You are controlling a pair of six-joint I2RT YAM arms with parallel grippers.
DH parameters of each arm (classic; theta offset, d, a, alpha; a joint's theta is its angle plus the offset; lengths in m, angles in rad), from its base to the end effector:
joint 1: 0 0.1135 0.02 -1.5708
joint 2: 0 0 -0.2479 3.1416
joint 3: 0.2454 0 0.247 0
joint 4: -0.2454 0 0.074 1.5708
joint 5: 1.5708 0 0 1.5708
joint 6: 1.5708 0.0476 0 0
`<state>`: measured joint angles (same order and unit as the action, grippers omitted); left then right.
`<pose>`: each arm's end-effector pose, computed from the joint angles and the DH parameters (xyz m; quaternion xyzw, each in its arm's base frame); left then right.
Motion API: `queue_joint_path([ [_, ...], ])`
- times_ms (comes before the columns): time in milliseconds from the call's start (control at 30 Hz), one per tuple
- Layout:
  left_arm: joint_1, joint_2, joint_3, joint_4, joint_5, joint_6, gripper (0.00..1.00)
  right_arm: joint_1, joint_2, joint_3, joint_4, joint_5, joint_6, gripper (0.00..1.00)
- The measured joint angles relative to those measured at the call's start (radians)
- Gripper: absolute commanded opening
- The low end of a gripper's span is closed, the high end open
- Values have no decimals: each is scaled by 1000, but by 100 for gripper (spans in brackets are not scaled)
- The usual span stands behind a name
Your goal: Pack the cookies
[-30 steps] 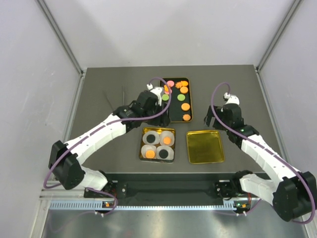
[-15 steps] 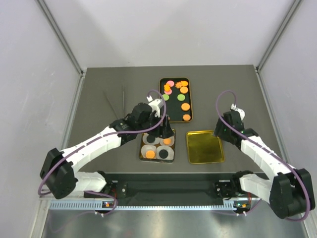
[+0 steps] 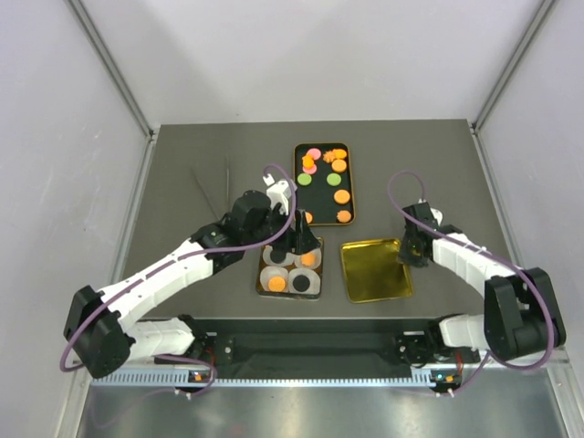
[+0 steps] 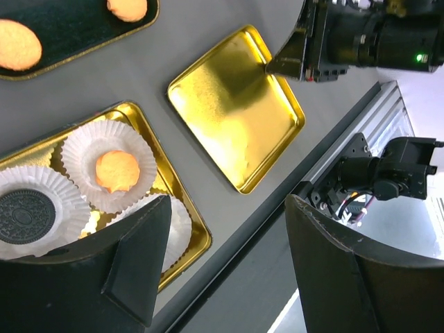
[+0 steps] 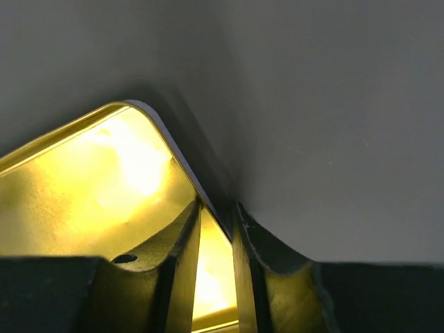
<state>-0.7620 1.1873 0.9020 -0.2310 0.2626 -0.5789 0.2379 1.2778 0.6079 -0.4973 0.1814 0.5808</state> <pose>0.1929 -0.2011 0.2743 0.1439 0.8471 -0.3986 0.3206 0.2167 0.0437 0.1380 0.1844 0.9583 -0.0020 0.2184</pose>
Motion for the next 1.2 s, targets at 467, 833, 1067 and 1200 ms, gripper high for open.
queue_joint_path([
  [467, 0, 90, 28, 28, -2, -29, 79, -64, -61, 105, -82, -39, -92, 0],
  [833, 0, 306, 168, 146, 42, -33, 89, -99, -247, 208, -187, -122, -179, 0],
  [1067, 0, 382, 192, 186, 114, -47, 88, -99, -249, 240, -216, -273, -194, 0],
  [1200, 0, 389, 198, 204, 137, -56, 81, -99, -250, 246, -212, -354, -192, 0],
])
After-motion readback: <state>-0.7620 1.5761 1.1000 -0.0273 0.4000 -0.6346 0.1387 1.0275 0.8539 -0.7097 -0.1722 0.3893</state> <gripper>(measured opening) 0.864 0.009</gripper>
